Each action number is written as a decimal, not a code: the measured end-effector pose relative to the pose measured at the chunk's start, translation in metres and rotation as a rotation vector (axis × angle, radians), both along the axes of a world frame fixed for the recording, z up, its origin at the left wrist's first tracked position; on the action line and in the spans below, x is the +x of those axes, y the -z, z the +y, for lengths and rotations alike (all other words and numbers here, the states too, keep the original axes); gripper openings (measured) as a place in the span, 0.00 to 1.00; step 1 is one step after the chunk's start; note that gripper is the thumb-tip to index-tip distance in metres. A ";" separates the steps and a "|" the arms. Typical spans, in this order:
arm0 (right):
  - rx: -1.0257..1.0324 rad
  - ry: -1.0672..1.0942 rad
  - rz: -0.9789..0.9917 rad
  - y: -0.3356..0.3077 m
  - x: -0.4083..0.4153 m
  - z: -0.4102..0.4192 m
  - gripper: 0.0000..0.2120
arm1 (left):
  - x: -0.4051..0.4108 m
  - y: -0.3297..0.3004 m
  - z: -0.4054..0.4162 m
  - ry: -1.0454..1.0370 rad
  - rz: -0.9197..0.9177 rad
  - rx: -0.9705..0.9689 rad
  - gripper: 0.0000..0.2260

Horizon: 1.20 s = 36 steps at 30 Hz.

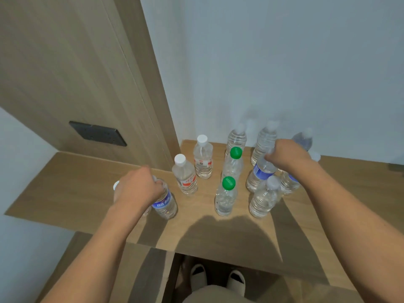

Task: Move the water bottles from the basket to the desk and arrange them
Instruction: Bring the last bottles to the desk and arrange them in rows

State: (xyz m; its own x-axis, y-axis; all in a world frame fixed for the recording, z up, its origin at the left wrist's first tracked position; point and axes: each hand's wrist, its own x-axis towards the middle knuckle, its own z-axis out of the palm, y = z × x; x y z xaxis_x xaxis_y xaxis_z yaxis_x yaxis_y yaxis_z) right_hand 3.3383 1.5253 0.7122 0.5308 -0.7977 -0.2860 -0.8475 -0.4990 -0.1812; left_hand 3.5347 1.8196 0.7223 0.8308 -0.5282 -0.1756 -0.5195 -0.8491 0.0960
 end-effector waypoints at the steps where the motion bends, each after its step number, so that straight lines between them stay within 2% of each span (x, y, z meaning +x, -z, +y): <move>1: 0.005 0.001 -0.004 -0.008 -0.002 0.000 0.08 | 0.000 -0.014 -0.001 0.006 -0.042 -0.004 0.10; 7: -0.109 -0.031 -0.038 -0.072 -0.007 0.004 0.14 | 0.004 -0.120 -0.016 0.072 -0.256 -0.095 0.10; 11: -0.219 -0.069 -0.099 -0.120 -0.003 0.002 0.18 | 0.001 -0.171 -0.037 0.101 -0.323 -0.182 0.10; 17: -0.337 -0.126 -0.249 -0.184 0.014 -0.011 0.14 | -0.004 -0.217 -0.079 0.130 -0.359 -0.307 0.11; 21: -0.389 -0.149 -0.335 -0.218 0.039 -0.025 0.13 | 0.000 -0.227 -0.112 0.165 -0.369 -0.343 0.13; 25: -0.338 -0.126 -0.397 -0.232 0.070 -0.031 0.16 | 0.010 -0.228 -0.143 0.192 -0.374 -0.349 0.14; 30: -0.261 -0.107 -0.404 -0.210 0.097 -0.041 0.16 | 0.026 -0.218 -0.172 0.260 -0.334 -0.312 0.09; 36: -0.238 -0.074 -0.414 -0.172 0.131 -0.051 0.18 | 0.049 -0.174 -0.203 0.306 -0.219 -0.226 0.07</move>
State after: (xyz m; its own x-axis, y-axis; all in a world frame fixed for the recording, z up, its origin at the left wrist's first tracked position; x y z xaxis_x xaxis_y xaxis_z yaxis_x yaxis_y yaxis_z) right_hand 3.4691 1.4743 0.8839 0.6195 -0.7711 0.1471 -0.6889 -0.6239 -0.3691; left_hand 3.5842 1.6162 0.8967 0.6347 -0.7608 0.1353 -0.7727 -0.6229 0.1217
